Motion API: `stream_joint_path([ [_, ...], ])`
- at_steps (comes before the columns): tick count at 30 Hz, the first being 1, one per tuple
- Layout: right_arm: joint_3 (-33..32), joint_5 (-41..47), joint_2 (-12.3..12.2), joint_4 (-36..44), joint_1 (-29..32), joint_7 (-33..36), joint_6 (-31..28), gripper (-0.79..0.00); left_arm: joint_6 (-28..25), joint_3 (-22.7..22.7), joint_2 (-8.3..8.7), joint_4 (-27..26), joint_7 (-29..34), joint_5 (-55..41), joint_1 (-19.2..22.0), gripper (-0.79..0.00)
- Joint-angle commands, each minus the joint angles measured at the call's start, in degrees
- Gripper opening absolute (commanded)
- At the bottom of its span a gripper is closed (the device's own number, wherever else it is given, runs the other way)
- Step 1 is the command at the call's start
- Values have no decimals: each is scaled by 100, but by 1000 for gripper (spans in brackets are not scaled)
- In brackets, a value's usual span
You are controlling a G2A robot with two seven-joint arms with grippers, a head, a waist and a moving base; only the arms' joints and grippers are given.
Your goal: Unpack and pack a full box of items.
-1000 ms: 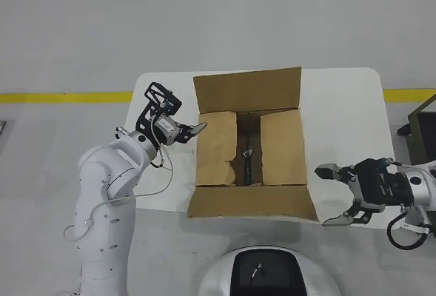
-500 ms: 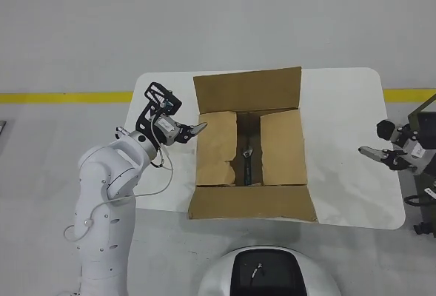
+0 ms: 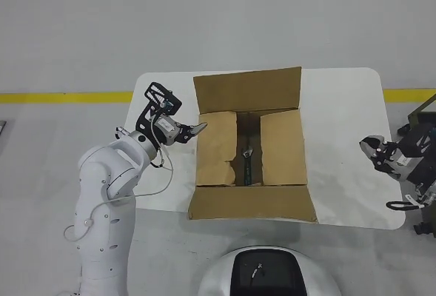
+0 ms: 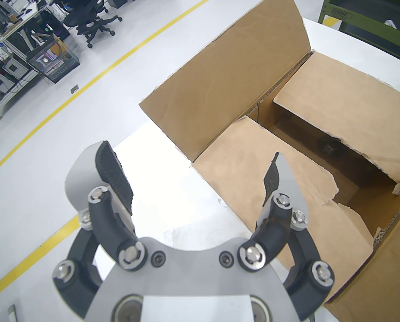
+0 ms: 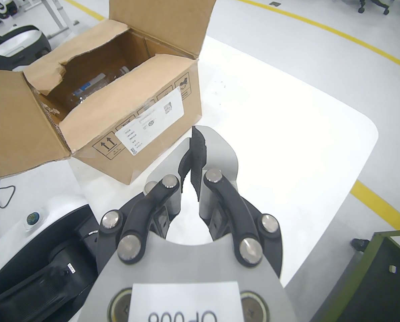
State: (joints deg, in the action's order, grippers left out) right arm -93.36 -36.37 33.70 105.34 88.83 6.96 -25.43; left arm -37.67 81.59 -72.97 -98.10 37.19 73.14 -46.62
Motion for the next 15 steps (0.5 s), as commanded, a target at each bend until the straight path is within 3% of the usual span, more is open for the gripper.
stream_joint_path([
  [1, 11, -101, 42, -28, -24, -388, 98, -785, 0, 0, 0, 0, 0, 0, 0, 0],
  [8, 679, -292, 273, -177, -494, -1856, 429, -785, 0, 0, 0, 0, 0, 0, 0, 0],
  [15, 1844, -942, 550, -488, -1602, -1993, 625, -785, 0, 0, 0, 0, 0, 0, 0, 0],
])
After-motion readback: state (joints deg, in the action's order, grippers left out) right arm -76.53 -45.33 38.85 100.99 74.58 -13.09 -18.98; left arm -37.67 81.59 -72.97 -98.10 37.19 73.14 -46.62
